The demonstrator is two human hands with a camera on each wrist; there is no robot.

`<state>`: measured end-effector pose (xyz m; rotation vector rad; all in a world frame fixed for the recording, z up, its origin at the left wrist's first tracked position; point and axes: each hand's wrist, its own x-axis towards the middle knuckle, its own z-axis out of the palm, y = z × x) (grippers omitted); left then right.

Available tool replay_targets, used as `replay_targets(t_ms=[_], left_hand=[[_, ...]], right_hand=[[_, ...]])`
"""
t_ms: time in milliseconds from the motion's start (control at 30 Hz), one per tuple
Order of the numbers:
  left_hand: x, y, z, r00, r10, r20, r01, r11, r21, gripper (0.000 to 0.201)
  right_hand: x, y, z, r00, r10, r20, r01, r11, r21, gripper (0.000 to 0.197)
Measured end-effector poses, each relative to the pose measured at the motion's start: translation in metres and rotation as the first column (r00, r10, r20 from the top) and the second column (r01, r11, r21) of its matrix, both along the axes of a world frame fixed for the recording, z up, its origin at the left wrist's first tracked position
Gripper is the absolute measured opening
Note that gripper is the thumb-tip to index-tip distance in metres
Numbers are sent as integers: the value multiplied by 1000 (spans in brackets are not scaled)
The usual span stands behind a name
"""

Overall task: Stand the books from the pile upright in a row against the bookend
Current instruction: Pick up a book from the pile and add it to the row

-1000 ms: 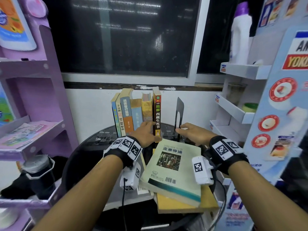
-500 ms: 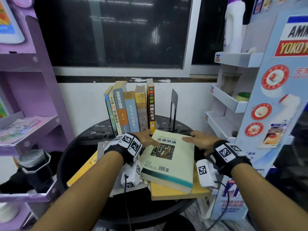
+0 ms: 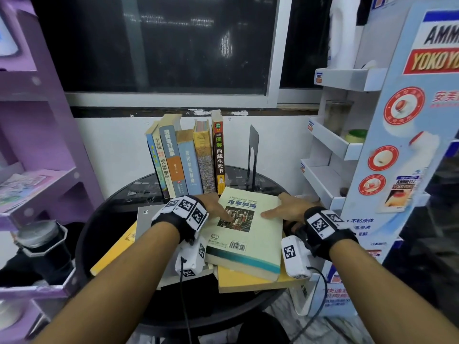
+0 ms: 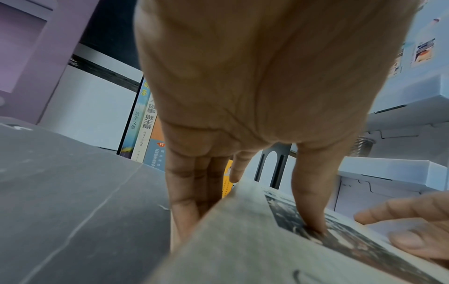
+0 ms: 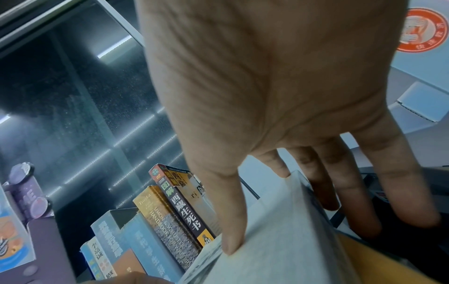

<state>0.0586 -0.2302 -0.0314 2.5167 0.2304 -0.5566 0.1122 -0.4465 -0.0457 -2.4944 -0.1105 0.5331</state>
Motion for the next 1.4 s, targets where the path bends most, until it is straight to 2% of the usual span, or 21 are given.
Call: replay_targets(t_ms=[200,333,467,567,667,867,1000,1100,1233,1400], left_hand=[[-3,1,3,1000,-25,-10,25,1000,-6,50],[-3,3,4,999,-37,-12,37,999,-17,54],[-7,1,10,997,-76,29,76,997,-4,38],[-9,4,10,997,-55,57,53,998,32,55],[-13,8,11,996,-17,93,18,1000,-14,65],[-21,14,25,974,-6,228,22,997,-70,83],[-23,19,36,931,39,363,19,988,-153,91],[-23,22,42,878,121,464,4,966,-259,96],[-20,23,44,799,213,563,38,916,-400,90],[-19,20,38,743,324,586,61,839,-541,84]], right_hand=[[0,3,0,999,9,32,-9,1000,-10,79],[0,6,1,999,3,51,-3,1000,-4,75],[-1,7,2,998,3,64,-3,1000,1,67],[-1,7,4,997,-4,82,1,1000,26,56],[0,8,8,992,-7,128,2,999,38,69],[0,12,24,971,-74,225,35,984,175,94],[-2,15,41,924,-170,342,57,947,316,106],[-7,17,55,862,-227,453,25,912,408,103],[-16,19,73,771,-253,584,-27,904,427,97],[-27,21,76,691,-233,684,-112,900,421,93]])
